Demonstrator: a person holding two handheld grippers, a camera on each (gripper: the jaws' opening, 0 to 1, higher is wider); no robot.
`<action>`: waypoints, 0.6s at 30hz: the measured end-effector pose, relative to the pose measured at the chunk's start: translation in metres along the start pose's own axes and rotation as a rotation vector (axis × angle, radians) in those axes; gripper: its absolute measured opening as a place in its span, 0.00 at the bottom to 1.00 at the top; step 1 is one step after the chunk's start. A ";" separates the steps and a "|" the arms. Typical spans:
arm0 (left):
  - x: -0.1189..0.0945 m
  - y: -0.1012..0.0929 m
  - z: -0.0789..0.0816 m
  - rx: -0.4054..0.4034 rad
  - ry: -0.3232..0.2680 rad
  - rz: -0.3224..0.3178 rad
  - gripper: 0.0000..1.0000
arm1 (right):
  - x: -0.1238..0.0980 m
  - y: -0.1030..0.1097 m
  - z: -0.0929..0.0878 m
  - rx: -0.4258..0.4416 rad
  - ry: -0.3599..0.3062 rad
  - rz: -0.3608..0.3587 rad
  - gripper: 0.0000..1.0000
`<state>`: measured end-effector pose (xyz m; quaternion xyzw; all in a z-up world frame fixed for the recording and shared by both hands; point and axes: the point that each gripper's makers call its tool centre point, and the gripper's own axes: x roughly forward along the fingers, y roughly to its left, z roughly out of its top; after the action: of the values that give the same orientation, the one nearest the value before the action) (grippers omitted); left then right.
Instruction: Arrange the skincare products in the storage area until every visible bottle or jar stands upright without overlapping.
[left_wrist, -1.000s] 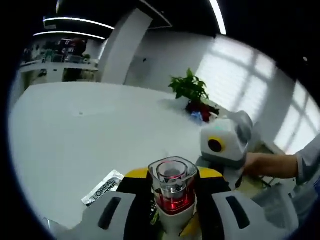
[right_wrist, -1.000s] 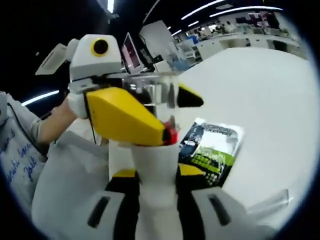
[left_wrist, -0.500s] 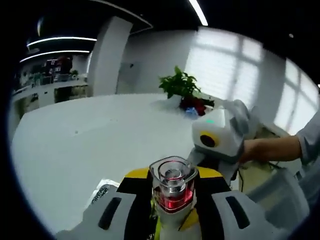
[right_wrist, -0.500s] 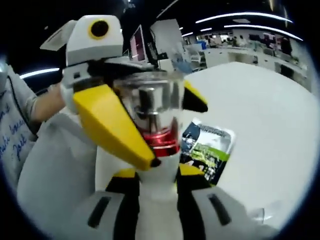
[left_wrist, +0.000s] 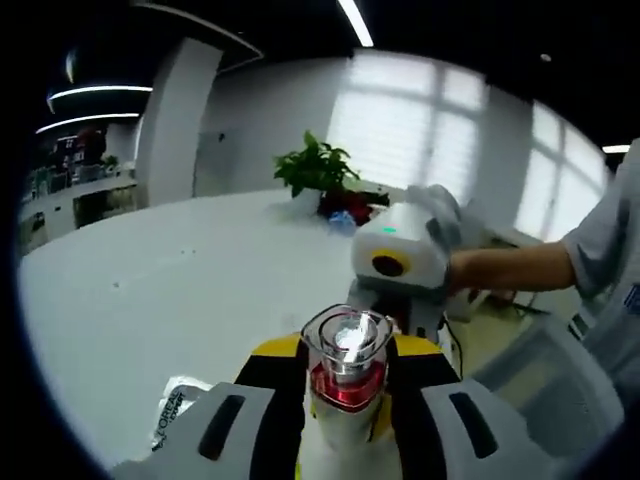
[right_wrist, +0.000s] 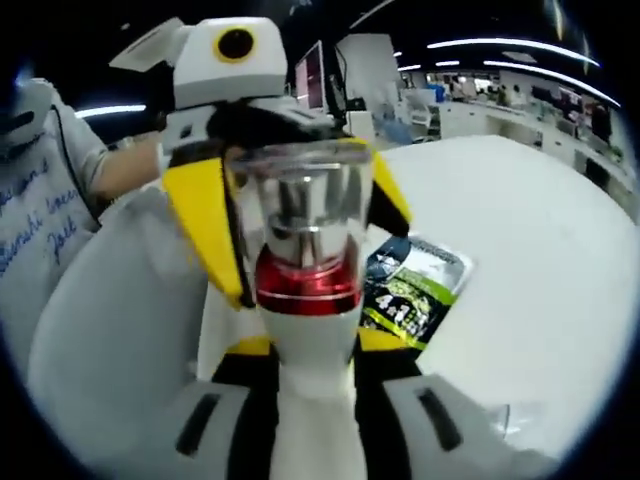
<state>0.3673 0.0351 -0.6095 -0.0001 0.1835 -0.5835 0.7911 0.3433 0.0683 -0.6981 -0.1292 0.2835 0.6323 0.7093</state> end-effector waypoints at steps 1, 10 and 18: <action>0.001 -0.002 0.000 0.010 0.000 -0.006 0.28 | -0.001 0.001 -0.001 -0.008 0.000 0.002 0.28; 0.005 -0.015 0.000 0.120 0.023 -0.002 0.27 | -0.007 -0.002 -0.004 -0.034 -0.020 -0.058 0.29; 0.009 -0.011 0.001 0.137 0.018 0.045 0.27 | -0.020 -0.015 -0.009 0.056 -0.058 -0.213 0.29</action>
<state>0.3596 0.0234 -0.6084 0.0636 0.1503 -0.5767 0.8005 0.3553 0.0442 -0.6972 -0.1204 0.2653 0.5485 0.7838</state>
